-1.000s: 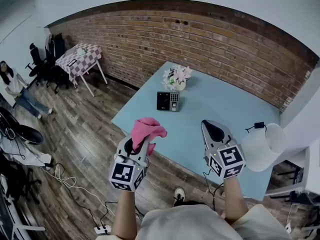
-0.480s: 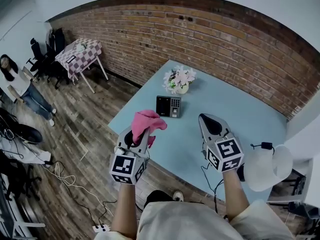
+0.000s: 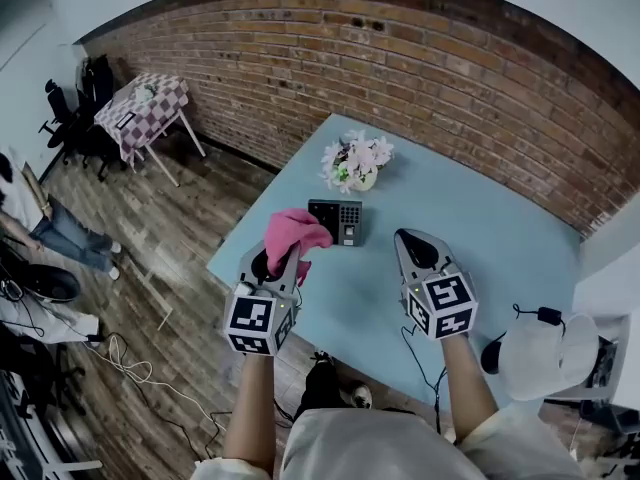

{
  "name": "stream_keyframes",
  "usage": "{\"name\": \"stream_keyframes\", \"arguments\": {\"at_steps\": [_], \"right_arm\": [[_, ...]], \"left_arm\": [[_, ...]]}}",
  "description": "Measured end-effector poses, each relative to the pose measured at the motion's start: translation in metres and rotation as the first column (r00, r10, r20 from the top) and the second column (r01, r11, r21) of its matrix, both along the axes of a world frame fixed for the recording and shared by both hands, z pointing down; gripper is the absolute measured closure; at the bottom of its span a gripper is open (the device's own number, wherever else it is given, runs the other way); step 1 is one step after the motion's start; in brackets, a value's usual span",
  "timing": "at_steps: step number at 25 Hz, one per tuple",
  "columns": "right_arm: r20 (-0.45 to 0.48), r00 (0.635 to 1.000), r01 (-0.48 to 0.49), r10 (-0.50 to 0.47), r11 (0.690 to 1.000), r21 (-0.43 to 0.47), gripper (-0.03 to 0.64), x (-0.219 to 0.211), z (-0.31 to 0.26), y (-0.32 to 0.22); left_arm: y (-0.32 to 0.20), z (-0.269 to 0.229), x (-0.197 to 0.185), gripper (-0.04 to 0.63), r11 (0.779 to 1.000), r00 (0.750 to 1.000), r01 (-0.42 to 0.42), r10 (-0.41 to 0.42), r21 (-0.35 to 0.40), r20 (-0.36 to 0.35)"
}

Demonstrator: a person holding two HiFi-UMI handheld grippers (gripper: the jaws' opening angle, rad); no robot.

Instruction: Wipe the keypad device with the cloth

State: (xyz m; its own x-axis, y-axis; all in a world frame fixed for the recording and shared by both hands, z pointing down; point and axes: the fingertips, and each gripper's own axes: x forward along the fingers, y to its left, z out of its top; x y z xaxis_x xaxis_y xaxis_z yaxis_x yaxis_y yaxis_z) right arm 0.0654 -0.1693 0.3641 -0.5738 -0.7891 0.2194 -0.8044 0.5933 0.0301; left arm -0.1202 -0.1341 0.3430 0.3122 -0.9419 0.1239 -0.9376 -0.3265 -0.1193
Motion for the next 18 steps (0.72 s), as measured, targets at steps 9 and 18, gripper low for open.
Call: {"name": "stream_keyframes", "arguments": {"at_steps": [9,18], "right_arm": [[-0.004,0.998,-0.071,0.071,0.990,-0.126,0.591,-0.020,0.060,-0.055],[-0.035,0.995,-0.104,0.098,0.969,-0.224,0.586,-0.044,0.129,-0.093]], "left_arm": [[-0.084,0.059,-0.019,0.479,0.993,0.998,-0.065,0.063,-0.102,-0.025],[-0.154,0.110,-0.029,0.477,0.978,0.993,-0.118,0.116,-0.170,-0.026]]}}
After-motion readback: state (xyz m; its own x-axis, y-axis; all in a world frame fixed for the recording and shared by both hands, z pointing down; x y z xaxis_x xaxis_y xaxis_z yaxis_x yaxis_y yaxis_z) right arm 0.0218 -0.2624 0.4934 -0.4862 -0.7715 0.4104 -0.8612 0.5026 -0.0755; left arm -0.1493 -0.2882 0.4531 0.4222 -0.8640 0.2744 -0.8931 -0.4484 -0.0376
